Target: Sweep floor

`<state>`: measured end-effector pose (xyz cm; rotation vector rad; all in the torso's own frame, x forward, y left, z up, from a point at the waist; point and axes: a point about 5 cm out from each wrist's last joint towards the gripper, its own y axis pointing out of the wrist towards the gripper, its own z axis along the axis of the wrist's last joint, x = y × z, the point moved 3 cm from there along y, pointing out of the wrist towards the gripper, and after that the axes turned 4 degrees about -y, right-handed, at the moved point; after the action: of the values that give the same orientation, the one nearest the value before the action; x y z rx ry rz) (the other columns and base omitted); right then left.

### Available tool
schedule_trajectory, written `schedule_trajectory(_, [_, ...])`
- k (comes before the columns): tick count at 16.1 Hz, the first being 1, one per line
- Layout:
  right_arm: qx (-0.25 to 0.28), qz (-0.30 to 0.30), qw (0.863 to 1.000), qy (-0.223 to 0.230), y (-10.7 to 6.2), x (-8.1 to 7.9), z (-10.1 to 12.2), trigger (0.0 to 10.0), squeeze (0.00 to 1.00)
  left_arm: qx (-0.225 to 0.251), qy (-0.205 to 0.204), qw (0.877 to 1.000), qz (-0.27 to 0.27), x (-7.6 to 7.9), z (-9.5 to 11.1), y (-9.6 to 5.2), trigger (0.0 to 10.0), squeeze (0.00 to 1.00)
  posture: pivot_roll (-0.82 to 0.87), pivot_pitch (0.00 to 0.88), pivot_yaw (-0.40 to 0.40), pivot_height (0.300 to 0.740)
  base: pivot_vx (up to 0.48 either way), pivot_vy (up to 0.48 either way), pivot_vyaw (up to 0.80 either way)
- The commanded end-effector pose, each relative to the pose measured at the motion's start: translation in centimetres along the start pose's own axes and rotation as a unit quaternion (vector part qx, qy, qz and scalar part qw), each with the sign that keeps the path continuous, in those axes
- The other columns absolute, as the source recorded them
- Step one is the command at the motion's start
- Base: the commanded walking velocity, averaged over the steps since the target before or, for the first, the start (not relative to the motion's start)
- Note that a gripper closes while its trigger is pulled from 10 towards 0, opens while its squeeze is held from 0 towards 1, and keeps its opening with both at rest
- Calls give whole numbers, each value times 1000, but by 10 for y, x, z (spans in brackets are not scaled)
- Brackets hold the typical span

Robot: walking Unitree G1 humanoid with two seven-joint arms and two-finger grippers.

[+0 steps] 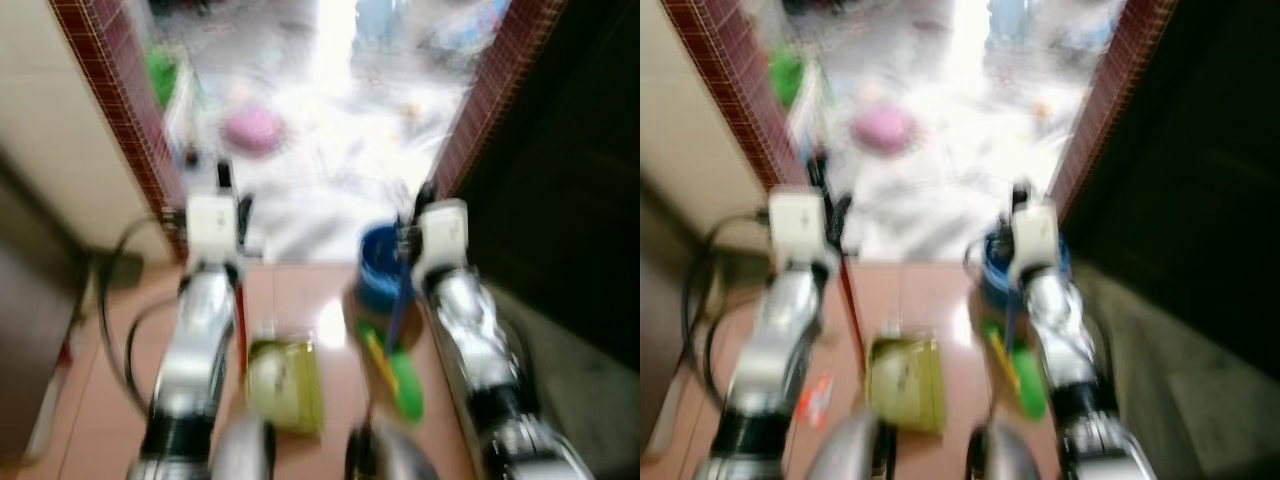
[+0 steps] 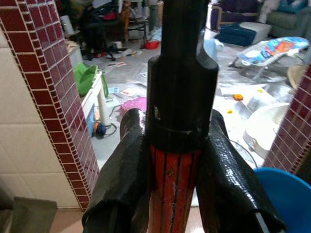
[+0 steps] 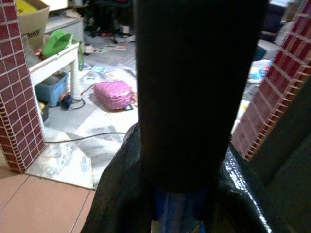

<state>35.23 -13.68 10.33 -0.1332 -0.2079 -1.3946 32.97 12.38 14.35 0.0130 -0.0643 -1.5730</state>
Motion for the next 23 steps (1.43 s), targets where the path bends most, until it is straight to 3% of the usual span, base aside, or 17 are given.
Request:
schedule_trajectory(1, [-5,-9,1000,-3,-1,5,-2,10000,0,19,-16,1000,-6,8,10,2,10000,0,-25,83,-8,740,-304,0,0])
schedule_trajectory(8, [4,8,1000,-16,1,0,2,10000,0,33,-15,999,13,1,17,4,10000,0,-21,88,-12,740,-119,0,67])
schedule_trajectory(12, [17,22,999,-20,0,-5,5,10000,0,37,-22,998,51,-19,18,4,10000,0,-16,90,-8,740,0,0,800])
schedule_trajectory(17, [18,23,999,-20,0,-5,6,10000,0,40,-19,997,60,-26,20,4,10000,0,-14,91,-13,740,0,0,799])
schedule_trajectory(23, [24,14,999,-16,3,-2,9,10000,0,43,-20,997,59,-26,22,5,10000,0,-12,86,-16,740,0,460,131])
